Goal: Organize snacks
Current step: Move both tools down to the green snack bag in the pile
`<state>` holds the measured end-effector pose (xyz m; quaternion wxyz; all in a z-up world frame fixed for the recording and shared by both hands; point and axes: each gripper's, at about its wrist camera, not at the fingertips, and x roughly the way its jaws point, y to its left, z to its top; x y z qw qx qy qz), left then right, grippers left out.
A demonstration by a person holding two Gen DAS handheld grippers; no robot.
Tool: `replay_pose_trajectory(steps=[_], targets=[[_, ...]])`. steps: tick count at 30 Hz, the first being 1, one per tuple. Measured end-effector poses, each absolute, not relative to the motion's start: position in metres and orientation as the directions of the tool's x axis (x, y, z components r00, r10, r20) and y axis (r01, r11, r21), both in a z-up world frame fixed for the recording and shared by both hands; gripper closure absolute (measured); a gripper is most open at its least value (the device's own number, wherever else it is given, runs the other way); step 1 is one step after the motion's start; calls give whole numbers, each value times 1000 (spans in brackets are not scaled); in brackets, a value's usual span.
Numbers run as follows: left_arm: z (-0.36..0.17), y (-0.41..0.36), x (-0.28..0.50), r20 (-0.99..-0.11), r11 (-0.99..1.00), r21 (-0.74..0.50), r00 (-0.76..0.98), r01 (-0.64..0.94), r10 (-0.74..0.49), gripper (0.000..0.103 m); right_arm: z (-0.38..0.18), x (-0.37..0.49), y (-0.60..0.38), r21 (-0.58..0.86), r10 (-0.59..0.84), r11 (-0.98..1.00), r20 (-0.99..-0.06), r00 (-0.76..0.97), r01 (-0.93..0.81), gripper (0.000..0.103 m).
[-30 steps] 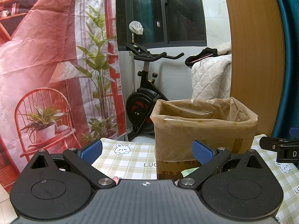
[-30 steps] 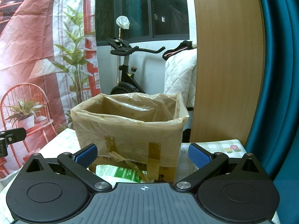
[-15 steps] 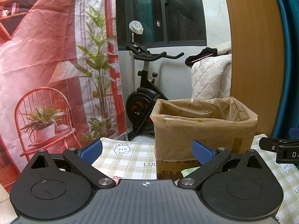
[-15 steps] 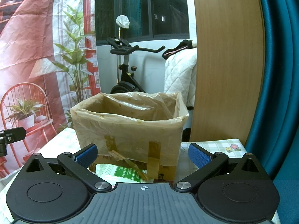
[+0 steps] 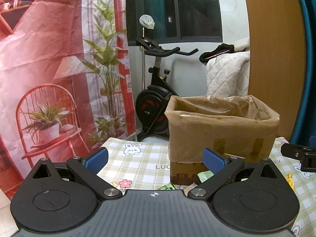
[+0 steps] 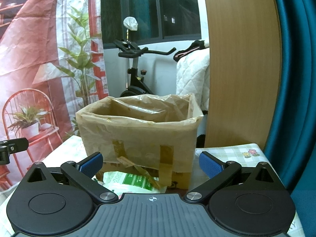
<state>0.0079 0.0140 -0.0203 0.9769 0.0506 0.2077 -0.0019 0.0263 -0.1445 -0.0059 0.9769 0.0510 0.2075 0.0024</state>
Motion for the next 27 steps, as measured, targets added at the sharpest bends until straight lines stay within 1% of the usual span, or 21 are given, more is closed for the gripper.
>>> replay_pose_trajectory(steps=[4,7,11,12,14,15,18,20,21,22,23,24,25,26,27], targets=[[-26,20,11,-410,998,49,912,47,-23,1,-13,28,-145,93,52,996,-397,916,-16,0],[-34,19,14,-419,997,33,906,77,-56,1,-25,28,-144,49,40,999,-395,918,-22,0],[-52,12,19,-449,989,58,889,134,-94,2,-43,35,-147,27,50,999,-463,885,-42,0],[-56,11,21,-456,987,60,884,149,-106,4,-47,36,-147,23,58,998,-477,877,-53,0],[-66,8,24,-483,981,57,865,187,-137,10,-55,39,-148,9,59,998,-500,864,-63,0],[-71,7,26,-499,976,47,852,212,-161,10,-60,41,-149,2,66,997,-511,857,-75,1],[-88,3,34,-543,960,13,808,281,-229,16,-72,42,-153,14,118,992,-519,847,-129,2],[-99,-1,39,-566,941,-6,775,337,-281,24,-79,43,-155,3,128,989,-526,841,-148,7],[-104,-4,42,-581,934,-9,758,357,-295,26,-82,44,-154,-4,142,985,-531,835,-170,10],[-108,-6,44,-594,927,-13,742,375,-309,31,-85,44,-154,-9,155,982,-536,830,-189,17],[-113,-9,46,-603,918,-22,727,396,-328,36,-88,45,-153,-14,172,977,-541,823,-213,21],[-117,-10,49,-613,909,-34,710,415,-346,38,-89,45,-152,-15,185,973,-545,818,-230,30],[-120,-12,51,-622,901,-47,693,430,-363,41,-91,46,-152,-15,198,969,-548,812,-247,35],[-124,-14,53,-629,893,-61,678,446,-381,45,-93,47,-151,-14,210,965,-550,808,-260,38],[-127,-16,56,-634,885,-71,664,461,-396,46,-95,48,-151,-11,222,962,-552,804,-274,41]])
